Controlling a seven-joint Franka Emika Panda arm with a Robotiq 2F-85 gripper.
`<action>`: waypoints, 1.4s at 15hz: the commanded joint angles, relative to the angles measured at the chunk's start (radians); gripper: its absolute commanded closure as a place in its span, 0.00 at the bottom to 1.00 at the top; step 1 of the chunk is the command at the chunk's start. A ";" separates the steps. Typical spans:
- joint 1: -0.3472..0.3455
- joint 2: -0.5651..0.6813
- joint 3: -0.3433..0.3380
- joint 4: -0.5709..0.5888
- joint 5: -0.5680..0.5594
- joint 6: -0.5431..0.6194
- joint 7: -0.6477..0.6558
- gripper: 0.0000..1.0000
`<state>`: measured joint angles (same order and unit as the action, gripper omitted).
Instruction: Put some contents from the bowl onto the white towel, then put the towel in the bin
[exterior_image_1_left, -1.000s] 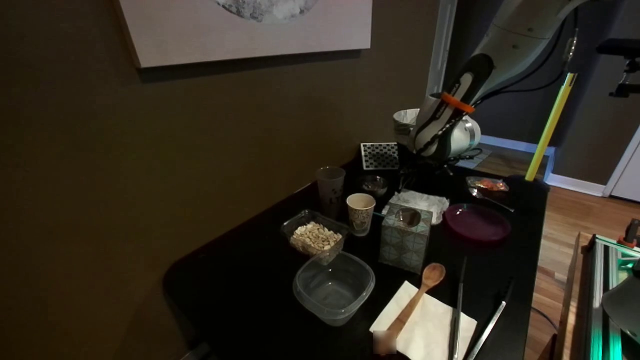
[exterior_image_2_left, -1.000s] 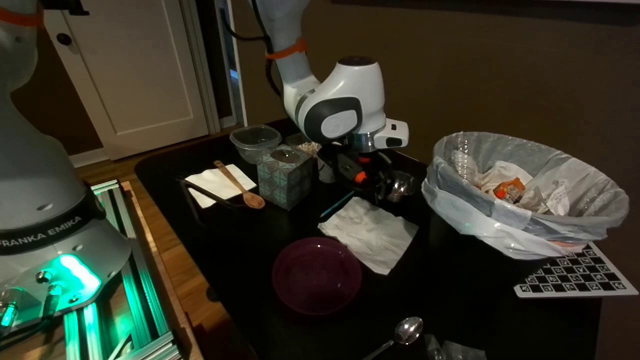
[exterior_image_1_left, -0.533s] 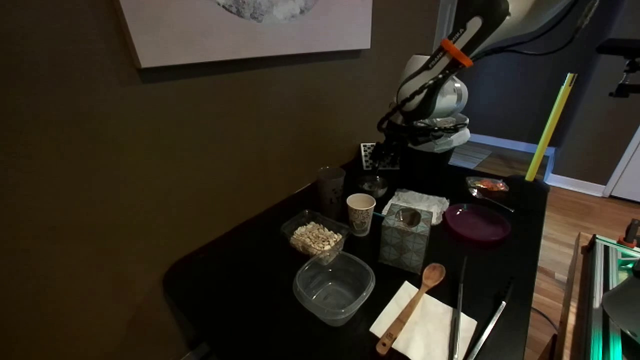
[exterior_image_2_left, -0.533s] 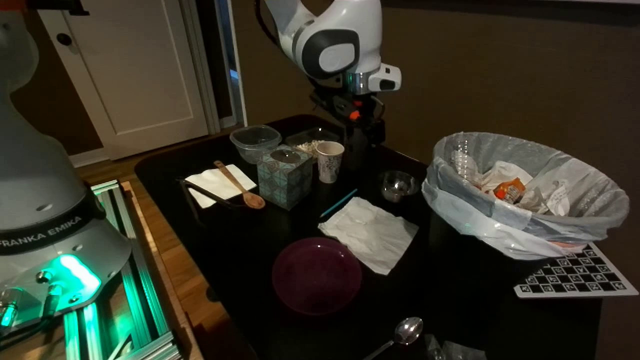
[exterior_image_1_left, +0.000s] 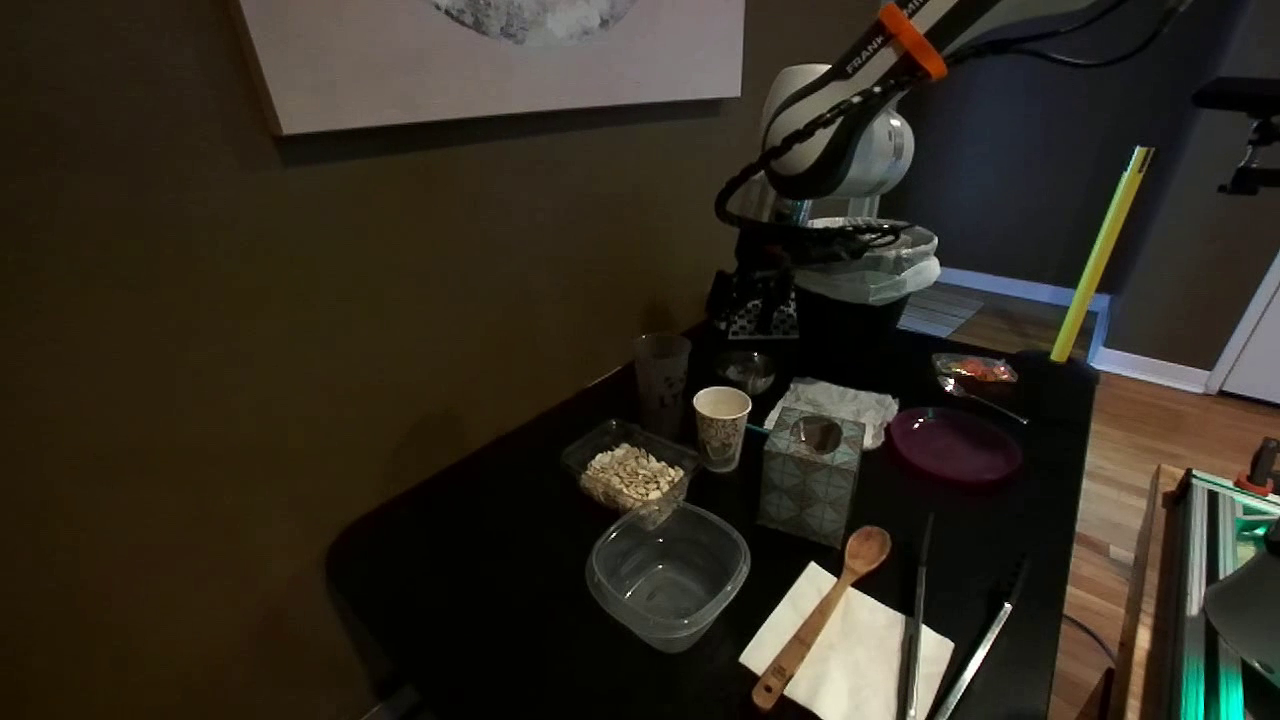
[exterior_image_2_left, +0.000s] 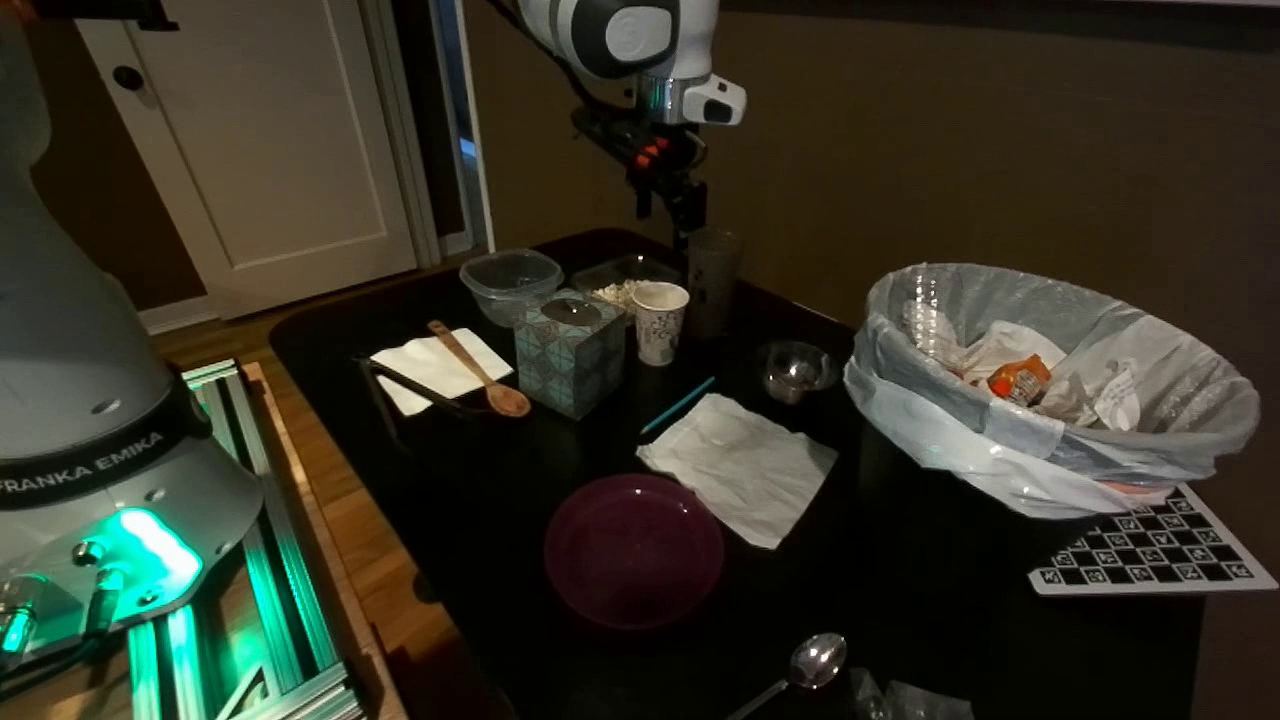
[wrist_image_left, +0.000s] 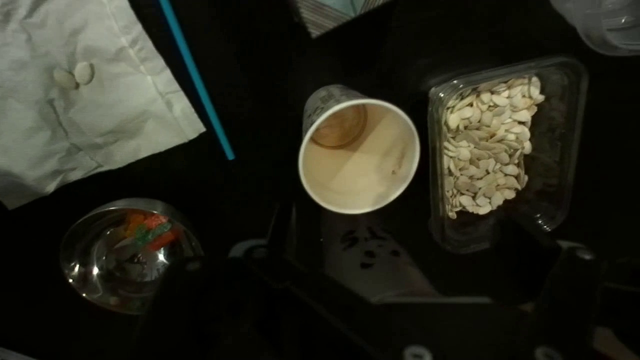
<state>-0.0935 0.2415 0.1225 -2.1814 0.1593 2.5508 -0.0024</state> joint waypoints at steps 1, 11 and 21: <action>0.121 0.010 -0.054 -0.016 -0.091 0.008 0.201 0.00; 0.160 0.017 -0.040 -0.032 -0.055 0.037 0.219 0.00; 0.316 0.165 -0.097 -0.015 -0.123 0.195 0.524 0.00</action>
<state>0.1782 0.3319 0.0688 -2.2160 0.0587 2.6786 0.4314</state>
